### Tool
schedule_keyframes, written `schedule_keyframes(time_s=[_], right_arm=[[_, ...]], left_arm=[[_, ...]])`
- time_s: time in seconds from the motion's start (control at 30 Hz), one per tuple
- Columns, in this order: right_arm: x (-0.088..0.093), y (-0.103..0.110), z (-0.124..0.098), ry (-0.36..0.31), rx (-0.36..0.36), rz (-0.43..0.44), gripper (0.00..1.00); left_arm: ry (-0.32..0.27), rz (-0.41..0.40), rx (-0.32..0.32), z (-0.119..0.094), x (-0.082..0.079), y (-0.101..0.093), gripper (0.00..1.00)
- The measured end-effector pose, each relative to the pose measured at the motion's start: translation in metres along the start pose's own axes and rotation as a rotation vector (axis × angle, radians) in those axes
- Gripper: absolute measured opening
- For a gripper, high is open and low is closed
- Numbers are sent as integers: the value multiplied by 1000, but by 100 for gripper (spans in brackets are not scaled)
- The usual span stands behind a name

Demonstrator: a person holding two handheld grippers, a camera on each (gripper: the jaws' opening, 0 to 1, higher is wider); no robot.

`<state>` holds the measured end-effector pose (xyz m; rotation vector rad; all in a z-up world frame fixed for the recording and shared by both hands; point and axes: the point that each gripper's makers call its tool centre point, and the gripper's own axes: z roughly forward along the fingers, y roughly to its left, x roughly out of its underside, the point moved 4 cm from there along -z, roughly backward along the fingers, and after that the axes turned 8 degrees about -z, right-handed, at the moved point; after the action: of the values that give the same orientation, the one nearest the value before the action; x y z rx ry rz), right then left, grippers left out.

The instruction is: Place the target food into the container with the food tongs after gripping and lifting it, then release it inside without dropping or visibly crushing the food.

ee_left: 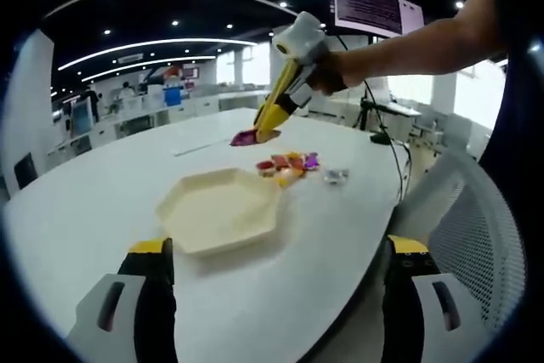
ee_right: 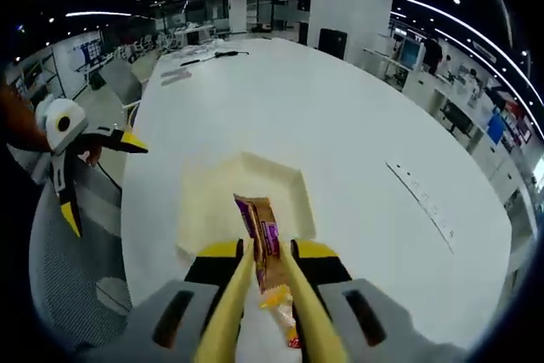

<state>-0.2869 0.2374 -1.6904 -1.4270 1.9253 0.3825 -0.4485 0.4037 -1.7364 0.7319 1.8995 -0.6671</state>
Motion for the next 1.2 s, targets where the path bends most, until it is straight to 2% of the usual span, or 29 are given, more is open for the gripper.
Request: schedule_keyframes(time_s=[0.57, 0.73, 1.07, 1.13, 1.2], right_arm=[[-52, 14, 35, -31, -48, -69, 21], [-59, 13, 39, -28, -50, -81, 21], [-59, 17, 40, -38, -56, -127, 24], [-58, 20, 39, -48, -85, -108, 24], [-58, 17, 38, -47, -69, -123, 24]], left_arm=[[-1, 0, -9, 0, -1, 1, 99], [-4, -4, -10, 0, -1, 2, 98], [-9, -5, -12, -1, -2, 2, 98], [-9, -5, -12, -1, -2, 3, 98], [-8, -3, -12, -1, -2, 2, 98]])
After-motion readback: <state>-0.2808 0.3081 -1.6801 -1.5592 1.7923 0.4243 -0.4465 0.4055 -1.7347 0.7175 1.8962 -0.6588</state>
